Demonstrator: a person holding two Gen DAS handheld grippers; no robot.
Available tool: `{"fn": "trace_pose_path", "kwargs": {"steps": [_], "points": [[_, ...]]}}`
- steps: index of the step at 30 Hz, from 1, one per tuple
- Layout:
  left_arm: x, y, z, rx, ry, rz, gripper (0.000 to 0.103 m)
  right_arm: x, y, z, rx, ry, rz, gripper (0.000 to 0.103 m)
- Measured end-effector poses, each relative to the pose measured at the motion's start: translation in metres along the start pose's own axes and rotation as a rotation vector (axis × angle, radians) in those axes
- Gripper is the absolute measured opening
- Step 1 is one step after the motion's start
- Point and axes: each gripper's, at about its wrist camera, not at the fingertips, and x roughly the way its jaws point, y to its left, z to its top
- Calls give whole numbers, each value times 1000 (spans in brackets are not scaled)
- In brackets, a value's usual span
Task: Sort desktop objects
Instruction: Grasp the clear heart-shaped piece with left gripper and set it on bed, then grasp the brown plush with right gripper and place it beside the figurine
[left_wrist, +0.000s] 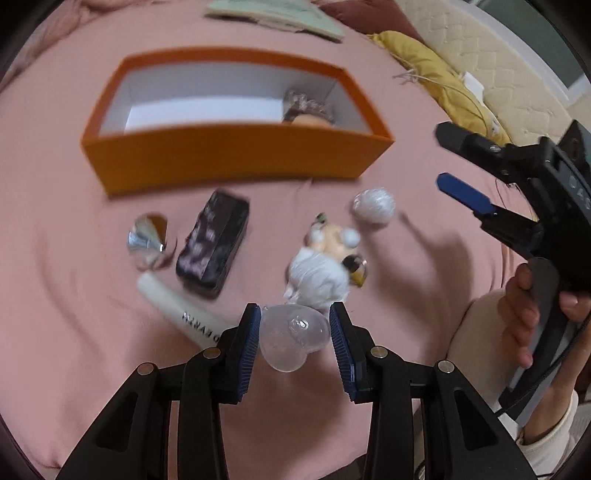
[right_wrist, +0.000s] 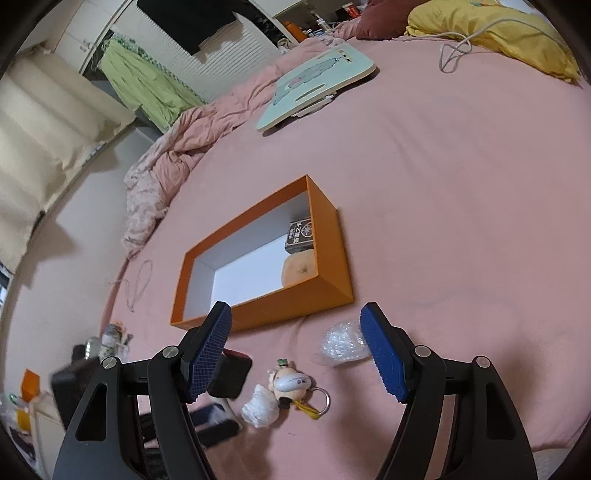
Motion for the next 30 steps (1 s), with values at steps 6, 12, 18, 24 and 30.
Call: {"fn": "trace_pose_path", "kwargs": {"steps": [6,12,18,24,30], "points": [[-17,15,4,-2,-210,28,72,3,6,-3,-39,9,-8,73],[-41,35,7,-78,-388,98,74,4,22,-10,-131,21,18,73],[-59,68,20,-179,-448,34,75,23,76,0,-346,81,-40,73],[-48,64,25,-176,-408,-30,75,105,119,47,-447,343,-287,69],[-53,58,27,-142,-436,-54,75,182,94,55,-468,565,-591,51]]}}
